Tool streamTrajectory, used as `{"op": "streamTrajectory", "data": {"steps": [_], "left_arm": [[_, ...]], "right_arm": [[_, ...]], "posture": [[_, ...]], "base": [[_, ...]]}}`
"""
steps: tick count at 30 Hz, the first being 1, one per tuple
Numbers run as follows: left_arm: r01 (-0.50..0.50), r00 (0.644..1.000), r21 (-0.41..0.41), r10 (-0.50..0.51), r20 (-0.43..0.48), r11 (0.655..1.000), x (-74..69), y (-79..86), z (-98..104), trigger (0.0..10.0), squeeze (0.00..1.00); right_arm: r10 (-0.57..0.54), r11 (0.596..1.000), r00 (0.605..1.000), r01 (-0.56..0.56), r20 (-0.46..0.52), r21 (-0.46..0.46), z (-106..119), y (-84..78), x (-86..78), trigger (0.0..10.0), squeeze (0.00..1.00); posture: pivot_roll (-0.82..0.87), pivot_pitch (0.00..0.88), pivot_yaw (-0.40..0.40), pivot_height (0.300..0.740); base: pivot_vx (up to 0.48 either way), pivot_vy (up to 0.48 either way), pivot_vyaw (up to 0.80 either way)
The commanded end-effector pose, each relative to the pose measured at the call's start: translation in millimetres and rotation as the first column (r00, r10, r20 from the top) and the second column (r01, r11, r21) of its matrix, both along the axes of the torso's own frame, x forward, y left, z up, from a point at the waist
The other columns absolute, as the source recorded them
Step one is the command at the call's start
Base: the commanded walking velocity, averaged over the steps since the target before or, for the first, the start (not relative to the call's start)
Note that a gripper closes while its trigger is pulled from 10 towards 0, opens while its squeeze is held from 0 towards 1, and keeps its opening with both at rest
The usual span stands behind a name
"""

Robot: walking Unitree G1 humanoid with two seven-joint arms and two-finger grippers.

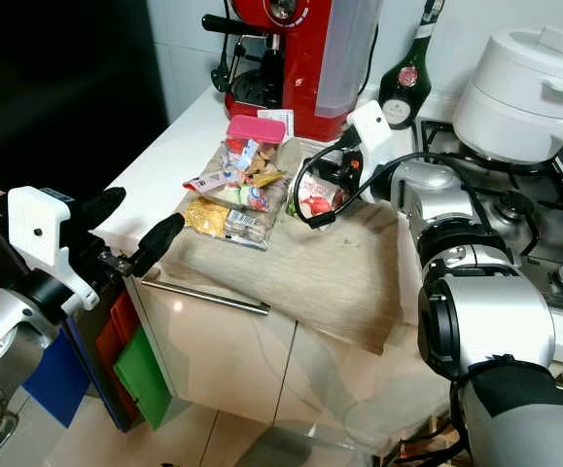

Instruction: Restocking fridge

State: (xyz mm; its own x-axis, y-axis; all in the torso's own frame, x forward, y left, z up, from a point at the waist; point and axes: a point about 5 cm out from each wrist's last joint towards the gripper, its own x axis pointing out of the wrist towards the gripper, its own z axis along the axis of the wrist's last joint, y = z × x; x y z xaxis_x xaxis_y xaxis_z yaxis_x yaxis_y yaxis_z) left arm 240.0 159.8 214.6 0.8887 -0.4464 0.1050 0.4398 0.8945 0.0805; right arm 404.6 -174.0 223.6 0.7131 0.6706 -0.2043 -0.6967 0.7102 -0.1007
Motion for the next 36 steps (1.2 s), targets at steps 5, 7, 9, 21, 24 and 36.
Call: {"op": "streamTrajectory", "data": {"steps": [5, 7, 9, 21, 24, 36], "left_arm": [[0.012, 1.0, 0.0, -0.012, 0.012, 1.0, 7.9, -5.0, -0.4, 10.0, 0.0], [-0.016, 1.0, 0.01, 0.016, 0.021, 1.0, 15.2, -4.1, -1.3, 10.0, 0.0], [-0.064, 0.997, 0.019, 0.063, 0.038, 0.998, 20.9, -1.9, -0.9, 10.0, 0.0], [-0.218, 0.968, 0.033, 0.211, 0.138, 0.975, 38.9, 2.1, 4.8, 10.0, 0.0], [-0.267, 0.949, 0.097, 0.244, 0.201, 0.959, 47.8, 3.5, 10.1, 10.0, 0.0], [-0.262, 0.943, -0.047, 0.266, 0.202, 0.964, 52.0, -8.5, 6.2, 10.0, 0.0]], "right_arm": [[-0.039, 0.999, 0.999, 0.039, 0.027, -0.036, 0.1, -8.0, 0.1, 0.0, 0.0], [-0.105, 0.993, 0.988, 0.11, 0.11, -0.043, 14.0, -11.9, 4.1, 0.0, 0.0], [-0.176, 0.982, 0.959, 0.186, 0.224, -0.024, 33.4, -14.9, 7.8, 0.0, 0.0], [-0.426, 0.891, 0.711, 0.223, 0.559, 0.396, 68.3, 3.2, -4.4, 0.0, 0.0], [-0.559, 0.825, 0.563, 0.3, 0.609, 0.479, 58.4, 9.9, -19.4, 0.0, 0.0], [-0.733, 0.633, 0.213, 0.562, 0.646, 0.532, -1.8, 9.4, -78.1, 0.0, 0.0]], "posture": [[0.11, 0.0, -0.034, 0.74], [0.1, 0.0, -0.039, 0.74], [0.1, 0.0, -0.04, 0.74], [0.04, 0.0, -0.012, 0.74], [0.02, 0.0, 0.0, 0.74], [-0.04, 0.0, 0.056, 0.74]], "base": [[0.0, 0.0, 0.0], [0.0, 0.0, 0.0], [0.0, 0.0, 0.0], [0.0, 0.0, 0.0], [0.0, 0.0, 0.0], [0.0, 0.0, 0.0]]}}
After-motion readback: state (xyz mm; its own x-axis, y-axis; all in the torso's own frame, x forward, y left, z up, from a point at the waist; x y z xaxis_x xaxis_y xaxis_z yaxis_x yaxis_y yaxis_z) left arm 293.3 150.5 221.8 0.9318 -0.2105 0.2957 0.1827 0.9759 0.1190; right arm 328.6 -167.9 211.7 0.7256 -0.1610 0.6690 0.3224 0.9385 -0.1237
